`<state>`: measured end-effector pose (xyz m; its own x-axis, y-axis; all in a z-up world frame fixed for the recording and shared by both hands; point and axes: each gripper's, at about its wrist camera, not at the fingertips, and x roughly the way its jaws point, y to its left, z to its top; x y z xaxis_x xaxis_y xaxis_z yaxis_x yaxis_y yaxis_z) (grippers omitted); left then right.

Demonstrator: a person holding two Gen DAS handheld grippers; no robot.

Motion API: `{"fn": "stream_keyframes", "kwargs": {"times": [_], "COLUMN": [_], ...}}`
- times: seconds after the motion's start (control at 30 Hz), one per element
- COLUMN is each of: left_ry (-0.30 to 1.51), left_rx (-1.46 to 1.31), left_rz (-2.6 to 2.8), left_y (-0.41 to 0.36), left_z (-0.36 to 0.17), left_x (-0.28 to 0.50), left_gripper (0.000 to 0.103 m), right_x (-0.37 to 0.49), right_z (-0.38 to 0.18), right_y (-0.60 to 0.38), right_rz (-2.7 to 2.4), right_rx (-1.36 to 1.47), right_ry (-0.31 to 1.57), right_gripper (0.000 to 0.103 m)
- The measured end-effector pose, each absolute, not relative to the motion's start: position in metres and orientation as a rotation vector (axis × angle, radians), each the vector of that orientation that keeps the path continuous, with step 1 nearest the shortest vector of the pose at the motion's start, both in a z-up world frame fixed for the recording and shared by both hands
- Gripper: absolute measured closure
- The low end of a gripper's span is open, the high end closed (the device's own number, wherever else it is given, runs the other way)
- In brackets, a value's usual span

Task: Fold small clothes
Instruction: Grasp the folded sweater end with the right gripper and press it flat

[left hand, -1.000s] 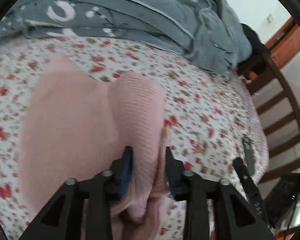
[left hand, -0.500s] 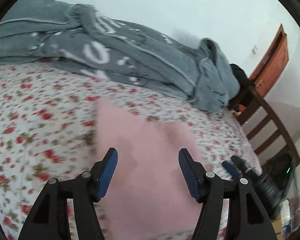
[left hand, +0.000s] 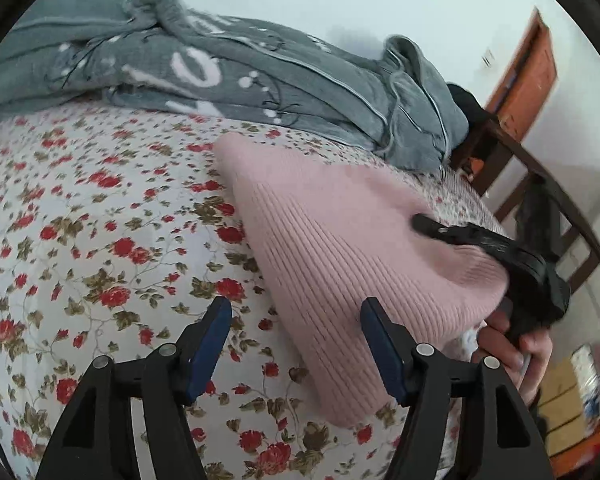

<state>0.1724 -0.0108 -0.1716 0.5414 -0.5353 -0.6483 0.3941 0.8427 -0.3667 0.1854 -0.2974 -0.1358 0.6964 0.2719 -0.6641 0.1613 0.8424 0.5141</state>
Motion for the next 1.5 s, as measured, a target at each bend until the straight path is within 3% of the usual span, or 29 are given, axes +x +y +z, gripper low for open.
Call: {"fn": "stream_keyframes", "kwargs": {"times": [0.07,0.13,0.23,0.4,0.47,0.5,0.53,0.63,0.73,0.87,1.17,1.27,1.33,1.5], "left_ry": [0.817,0.798,0.804,0.850,0.852,0.853,0.857,0.856,0.837,0.808,0.827,0.885,0.877,0.816], "left_rx": [-0.150,-0.154,-0.220,-0.355,-0.366,-0.365,-0.361,-0.355,-0.360,-0.375,-0.349,-0.276,-0.244,-0.178], "left_rz": [-0.546,-0.566,-0.602,-0.645,-0.645,-0.644,-0.641,-0.647,-0.666,-0.705,-0.684,-0.629,-0.621,-0.649], "left_y": [-0.016,-0.015,-0.005,0.015,0.018,0.018,0.017,0.018,0.017,0.011,-0.029,-0.039,-0.038,-0.032], "left_z": [-0.179,-0.187,-0.200,-0.202,-0.203,-0.203,-0.203,-0.202,-0.199,-0.194,-0.197,-0.209,-0.208,-0.200], "left_x": [0.170,0.167,0.173,0.189,0.189,0.189,0.189,0.188,0.185,0.180,0.181,0.185,0.182,0.164], "left_gripper": [0.037,0.035,0.028,0.028,0.028,0.028,0.029,0.030,0.030,0.030,0.030,0.028,0.028,0.030], "right_x": [0.182,0.168,0.131,0.116,0.128,0.135,0.138,0.128,0.108,0.120,0.117,0.119,0.120,0.118], "right_z": [-0.136,-0.121,-0.100,-0.082,-0.088,-0.100,-0.110,-0.120,-0.109,-0.148,-0.144,-0.144,-0.145,-0.150], "right_y": [-0.298,-0.306,-0.318,-0.293,-0.273,-0.262,-0.256,-0.260,-0.276,-0.279,-0.263,-0.264,-0.268,-0.282], "right_rz": [0.073,0.050,0.074,0.225,0.199,0.143,0.104,0.105,0.128,0.040,-0.007,-0.021,-0.038,0.014], "right_rx": [0.549,0.523,0.556,0.575,0.503,0.453,0.422,0.436,0.482,0.478,0.353,0.303,0.288,0.352], "right_ry": [0.814,0.774,0.645,0.602,0.667,0.723,0.757,0.751,0.665,0.786,0.716,0.704,0.702,0.698], "right_gripper": [0.076,0.062,0.055,0.051,0.051,0.061,0.089,0.092,0.092,0.092,0.089,0.079,0.064,0.064]}}
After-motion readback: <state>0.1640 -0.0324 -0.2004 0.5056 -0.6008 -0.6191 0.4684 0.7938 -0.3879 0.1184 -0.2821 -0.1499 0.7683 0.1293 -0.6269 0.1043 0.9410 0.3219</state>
